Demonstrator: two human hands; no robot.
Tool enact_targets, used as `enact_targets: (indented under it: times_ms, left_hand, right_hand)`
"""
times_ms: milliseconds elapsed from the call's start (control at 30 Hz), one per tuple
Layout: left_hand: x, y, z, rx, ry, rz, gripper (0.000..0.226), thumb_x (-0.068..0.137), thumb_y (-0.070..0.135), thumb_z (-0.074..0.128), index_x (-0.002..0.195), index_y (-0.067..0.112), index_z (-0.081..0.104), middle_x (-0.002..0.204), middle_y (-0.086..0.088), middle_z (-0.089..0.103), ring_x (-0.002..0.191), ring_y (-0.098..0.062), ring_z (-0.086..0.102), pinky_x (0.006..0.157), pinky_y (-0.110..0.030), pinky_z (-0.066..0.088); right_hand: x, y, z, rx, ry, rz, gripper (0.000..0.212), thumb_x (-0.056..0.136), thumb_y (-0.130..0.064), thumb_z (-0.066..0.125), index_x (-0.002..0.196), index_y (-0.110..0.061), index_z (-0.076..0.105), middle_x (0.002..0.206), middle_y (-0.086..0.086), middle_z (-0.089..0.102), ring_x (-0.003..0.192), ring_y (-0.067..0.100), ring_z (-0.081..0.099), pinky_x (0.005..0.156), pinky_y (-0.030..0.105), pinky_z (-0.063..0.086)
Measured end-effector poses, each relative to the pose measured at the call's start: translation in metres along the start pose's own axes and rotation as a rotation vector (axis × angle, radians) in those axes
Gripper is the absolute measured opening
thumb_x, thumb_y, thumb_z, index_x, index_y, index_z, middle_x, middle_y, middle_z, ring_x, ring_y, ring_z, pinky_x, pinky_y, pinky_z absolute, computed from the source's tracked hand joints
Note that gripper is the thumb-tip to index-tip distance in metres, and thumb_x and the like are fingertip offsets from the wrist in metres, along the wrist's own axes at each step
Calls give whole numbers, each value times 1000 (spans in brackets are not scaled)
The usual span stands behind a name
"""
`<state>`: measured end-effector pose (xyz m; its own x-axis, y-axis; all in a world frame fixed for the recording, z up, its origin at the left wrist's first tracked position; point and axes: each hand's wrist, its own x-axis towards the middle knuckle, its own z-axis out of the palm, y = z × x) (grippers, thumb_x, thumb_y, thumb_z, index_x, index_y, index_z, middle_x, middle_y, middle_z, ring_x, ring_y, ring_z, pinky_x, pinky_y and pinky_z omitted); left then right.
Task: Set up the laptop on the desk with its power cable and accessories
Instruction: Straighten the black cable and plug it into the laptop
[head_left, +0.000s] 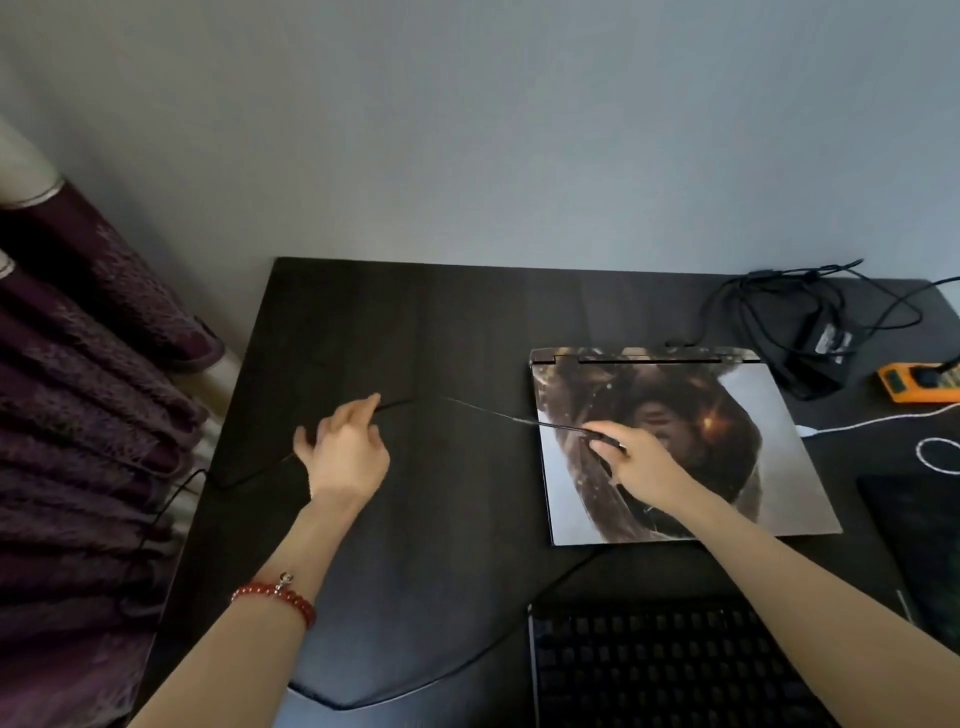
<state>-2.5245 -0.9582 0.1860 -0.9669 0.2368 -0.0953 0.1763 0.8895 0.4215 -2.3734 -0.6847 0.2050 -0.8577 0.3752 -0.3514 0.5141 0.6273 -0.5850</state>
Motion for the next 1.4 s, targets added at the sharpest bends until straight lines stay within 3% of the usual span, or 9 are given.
enact_targets:
  times_ms: [233, 367, 433, 533, 633, 733, 933, 1100, 1400]
  left_hand:
    - [-22, 70, 43, 132, -183, 642, 53, 95, 39, 38, 144, 22, 26, 150, 4, 32, 143, -19, 10, 108, -59, -11]
    - [-19, 73, 66, -136, -338, 487, 29, 96, 31, 42, 119, 24, 58, 108, 2, 64, 106, -17, 57, 113, -47, 10]
    - [-23, 68, 73, -249, -369, 455, 22, 94, 30, 48, 102, 21, 67, 88, 0, 68, 84, -21, 62, 95, -37, 41]
    - [-30, 61, 83, -397, -452, 347, 18, 92, 28, 53, 96, 19, 68, 72, 2, 64, 64, -16, 55, 69, -34, 49]
    - [-33, 55, 91, -480, -457, 249, 18, 89, 26, 59, 104, 20, 68, 82, 3, 67, 70, -13, 57, 74, -30, 48]
    - [-33, 57, 96, -539, -421, 228, 25, 86, 27, 62, 111, 23, 64, 87, 7, 64, 77, -13, 60, 77, -30, 49]
    - [-19, 69, 115, -344, -361, 112, 23, 93, 28, 46, 108, 19, 61, 100, -4, 68, 94, -31, 60, 77, -36, 46]
    - [-12, 77, 126, -281, -304, 224, 25, 93, 26, 43, 118, 24, 48, 88, -2, 71, 80, -31, 64, 65, -35, 43]
    - [-7, 74, 132, -319, -101, 301, 22, 80, 17, 68, 102, 19, 69, 90, 1, 72, 86, -23, 63, 74, -33, 42]
  right_hand:
    - [11, -25, 28, -69, -117, -222, 45, 97, -23, 43, 140, -17, 35, 142, 9, 44, 131, 23, 40, 109, 36, 30]
    - [10, -18, 41, 18, -119, -200, 50, 98, -20, 39, 145, -12, 21, 146, 10, 34, 133, 22, 35, 112, 34, 26]
    - [8, -11, 43, 111, -46, -159, 45, 96, -11, 42, 141, -13, 33, 141, 7, 42, 126, 14, 41, 109, 28, 29]
    - [11, -8, 49, 115, -3, -180, 38, 93, -2, 46, 130, -10, 49, 111, 8, 60, 90, 6, 52, 87, 22, 41]
    - [15, -6, 58, 47, -2, -197, 38, 93, -3, 47, 130, -9, 49, 99, 9, 60, 80, 10, 49, 79, 21, 36]
    - [20, -5, 65, -56, -16, -240, 40, 93, -6, 47, 133, -8, 46, 105, 11, 56, 97, 22, 51, 86, 27, 38]
    - [34, 15, 67, -349, 313, -57, 46, 88, -9, 50, 133, -10, 45, 128, 14, 49, 121, 30, 42, 103, 51, 29]
    - [35, 30, 75, -447, 344, -64, 43, 90, -14, 45, 133, -9, 44, 136, 15, 44, 130, 30, 36, 110, 54, 19]
    - [37, 33, 83, -465, 422, -60, 48, 88, -24, 30, 132, -11, 46, 133, 11, 49, 129, 27, 39, 110, 50, 19]
